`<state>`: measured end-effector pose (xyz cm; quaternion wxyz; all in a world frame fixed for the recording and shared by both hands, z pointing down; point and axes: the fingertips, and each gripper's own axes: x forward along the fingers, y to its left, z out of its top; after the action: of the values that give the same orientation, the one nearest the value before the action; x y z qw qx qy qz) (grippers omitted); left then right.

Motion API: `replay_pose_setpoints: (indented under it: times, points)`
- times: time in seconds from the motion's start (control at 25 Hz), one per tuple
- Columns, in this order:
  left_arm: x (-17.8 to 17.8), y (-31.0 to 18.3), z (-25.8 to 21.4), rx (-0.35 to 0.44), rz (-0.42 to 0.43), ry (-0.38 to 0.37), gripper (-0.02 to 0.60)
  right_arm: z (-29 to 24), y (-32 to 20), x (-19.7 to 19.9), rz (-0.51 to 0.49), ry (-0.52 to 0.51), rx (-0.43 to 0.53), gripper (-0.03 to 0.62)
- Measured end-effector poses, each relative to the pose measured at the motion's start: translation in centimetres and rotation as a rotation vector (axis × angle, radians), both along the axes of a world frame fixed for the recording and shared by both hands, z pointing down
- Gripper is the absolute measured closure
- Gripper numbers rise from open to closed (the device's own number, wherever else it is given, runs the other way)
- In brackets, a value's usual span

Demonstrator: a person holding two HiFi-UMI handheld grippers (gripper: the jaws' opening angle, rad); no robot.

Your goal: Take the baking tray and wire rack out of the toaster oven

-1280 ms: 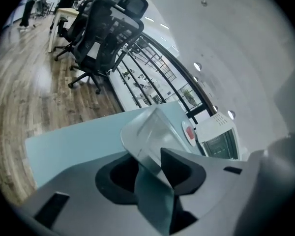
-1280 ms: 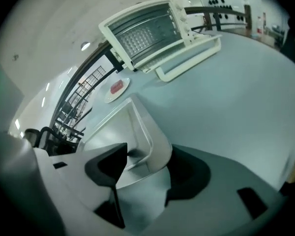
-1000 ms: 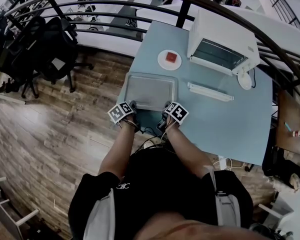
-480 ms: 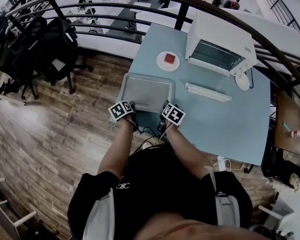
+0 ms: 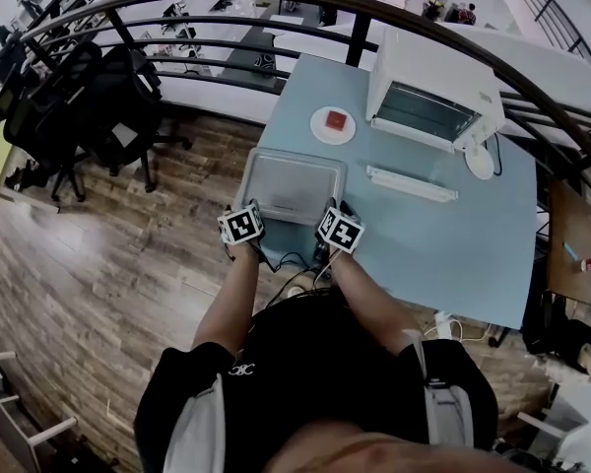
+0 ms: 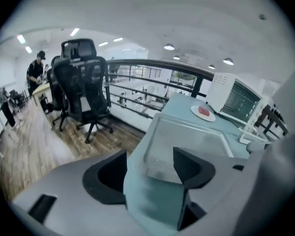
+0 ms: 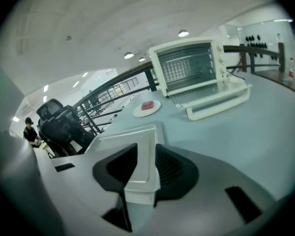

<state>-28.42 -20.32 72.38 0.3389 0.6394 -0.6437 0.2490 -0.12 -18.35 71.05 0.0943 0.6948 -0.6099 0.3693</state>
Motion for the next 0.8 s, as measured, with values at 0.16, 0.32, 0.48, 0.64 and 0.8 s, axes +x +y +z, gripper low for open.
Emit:
replay_pose_setpoints:
  times: [0.16, 0.32, 0.48, 0.64, 0.8]
  points:
    - [0.8, -1.0, -4.9, 0.194, 0.066, -0.069, 0.515, -3.4, -0.9, -0.8, -0.096, 0.112, 0.144, 0.594]
    - [4.1, -1.5, -9.9, 0.37, 0.19, 0.001, 0.563, -8.6, -1.8, -1.5, -0.169, 0.204, 0.32, 0.594]
    - [6.7, -1.7, -15.0, 0.518, 0.281, -0.006, 0.568, -14.0, -2.2, -1.5, -0.206, 0.221, 0.468, 0.594]
    - [8.7, -1.8, -19.1, 0.615, 0.316, 0.025, 0.568, -18.8, -2.3, -0.4, -0.194, 0.231, 0.571, 0.594]
    - [10.4, -1.5, -22.0, 0.671, 0.353, 0.044, 0.568, -22.1, -2.1, 0.8, -0.187, 0.222, 0.624, 0.594]
